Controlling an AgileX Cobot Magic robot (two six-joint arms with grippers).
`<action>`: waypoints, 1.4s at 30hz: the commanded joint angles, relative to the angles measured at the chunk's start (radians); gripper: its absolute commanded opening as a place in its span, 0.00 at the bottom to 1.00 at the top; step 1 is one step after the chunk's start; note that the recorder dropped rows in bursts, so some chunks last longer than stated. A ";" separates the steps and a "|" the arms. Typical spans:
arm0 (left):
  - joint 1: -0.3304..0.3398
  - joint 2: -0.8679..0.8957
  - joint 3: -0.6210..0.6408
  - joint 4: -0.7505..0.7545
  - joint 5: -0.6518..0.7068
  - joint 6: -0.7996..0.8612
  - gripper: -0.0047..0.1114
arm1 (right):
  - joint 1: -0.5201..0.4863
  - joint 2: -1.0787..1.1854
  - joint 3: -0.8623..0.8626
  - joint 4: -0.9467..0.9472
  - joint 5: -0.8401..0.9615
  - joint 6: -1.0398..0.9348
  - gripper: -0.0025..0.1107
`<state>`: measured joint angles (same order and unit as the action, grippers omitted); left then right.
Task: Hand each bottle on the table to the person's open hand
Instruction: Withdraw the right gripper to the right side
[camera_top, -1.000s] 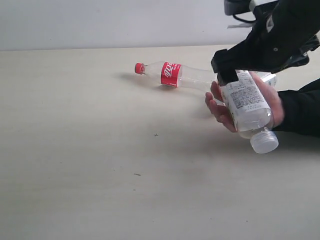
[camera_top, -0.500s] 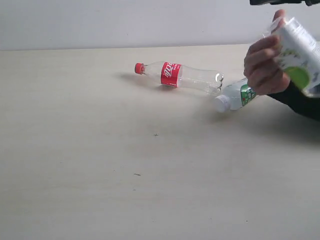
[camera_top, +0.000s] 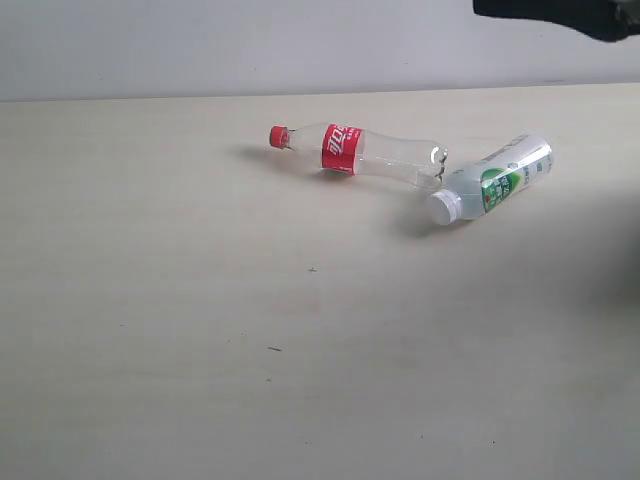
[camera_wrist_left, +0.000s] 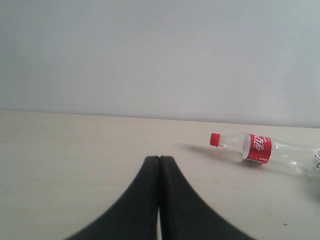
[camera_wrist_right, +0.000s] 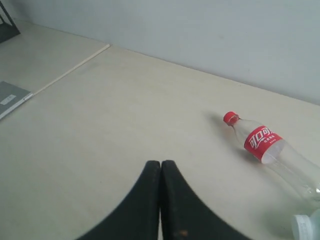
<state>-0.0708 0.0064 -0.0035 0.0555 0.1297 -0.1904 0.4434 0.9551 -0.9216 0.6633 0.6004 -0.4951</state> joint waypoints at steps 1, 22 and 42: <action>0.002 -0.006 0.003 -0.009 -0.005 0.001 0.04 | -0.001 -0.066 0.070 0.010 -0.034 -0.050 0.02; 0.002 -0.006 0.003 -0.009 -0.005 0.001 0.04 | -0.001 -0.447 0.606 0.418 -0.273 -0.424 0.02; 0.002 -0.006 0.003 -0.009 -0.005 0.001 0.04 | -0.001 -0.619 0.828 0.674 -0.289 -0.660 0.02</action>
<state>-0.0708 0.0064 -0.0035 0.0555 0.1297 -0.1904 0.4434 0.3472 -0.0984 1.3249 0.3177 -1.1344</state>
